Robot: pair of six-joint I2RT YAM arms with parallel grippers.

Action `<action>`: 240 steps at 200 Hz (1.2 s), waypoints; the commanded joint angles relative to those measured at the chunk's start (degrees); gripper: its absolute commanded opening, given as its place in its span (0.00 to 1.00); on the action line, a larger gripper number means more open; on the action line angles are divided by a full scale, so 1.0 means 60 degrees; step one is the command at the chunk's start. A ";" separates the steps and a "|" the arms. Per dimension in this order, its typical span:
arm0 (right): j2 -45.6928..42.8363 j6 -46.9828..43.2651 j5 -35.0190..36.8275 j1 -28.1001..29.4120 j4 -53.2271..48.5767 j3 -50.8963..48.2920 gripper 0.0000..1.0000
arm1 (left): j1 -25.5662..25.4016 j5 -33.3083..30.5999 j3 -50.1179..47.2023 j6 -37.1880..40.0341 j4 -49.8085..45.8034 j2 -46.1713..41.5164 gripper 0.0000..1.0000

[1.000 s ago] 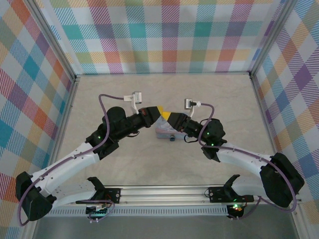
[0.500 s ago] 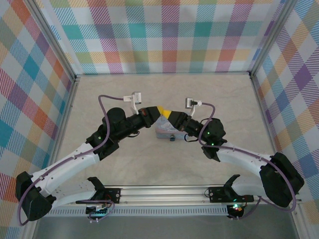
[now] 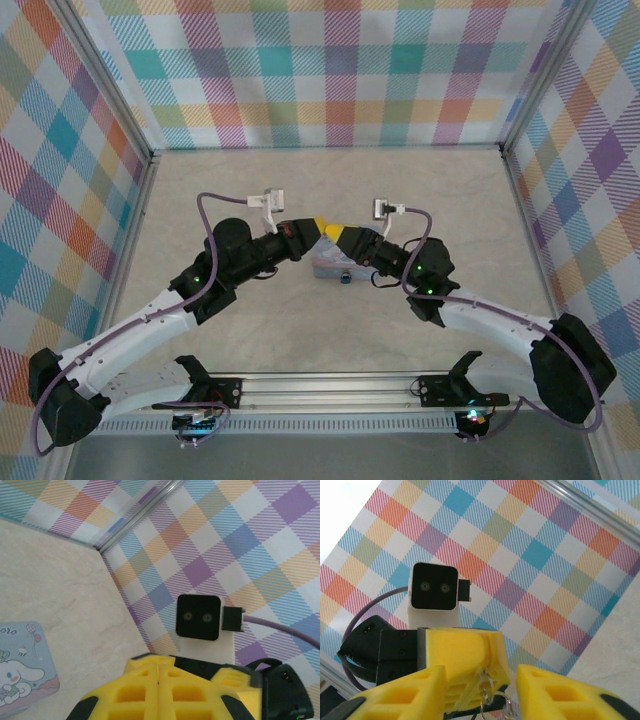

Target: Unlock a padlock with a key

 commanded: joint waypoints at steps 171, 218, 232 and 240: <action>0.0568 0.0176 -0.0648 0.0129 0.0872 0.0475 0.27 | -0.0219 -0.0102 0.0038 -0.0105 0.0671 0.0012 0.00; 0.0647 0.0201 -0.0721 0.0145 0.1026 0.0488 0.18 | -0.0216 -0.0180 0.0014 -0.0135 0.0662 -0.0067 0.00; 0.0653 0.0226 -0.0764 0.0145 0.1111 0.0462 0.21 | -0.0211 -0.0257 -0.0037 -0.0149 0.0691 -0.0120 0.00; 0.0640 0.0231 -0.0752 0.0140 0.1134 0.0438 0.24 | -0.0208 -0.0277 -0.0057 -0.0143 0.0705 -0.0136 0.00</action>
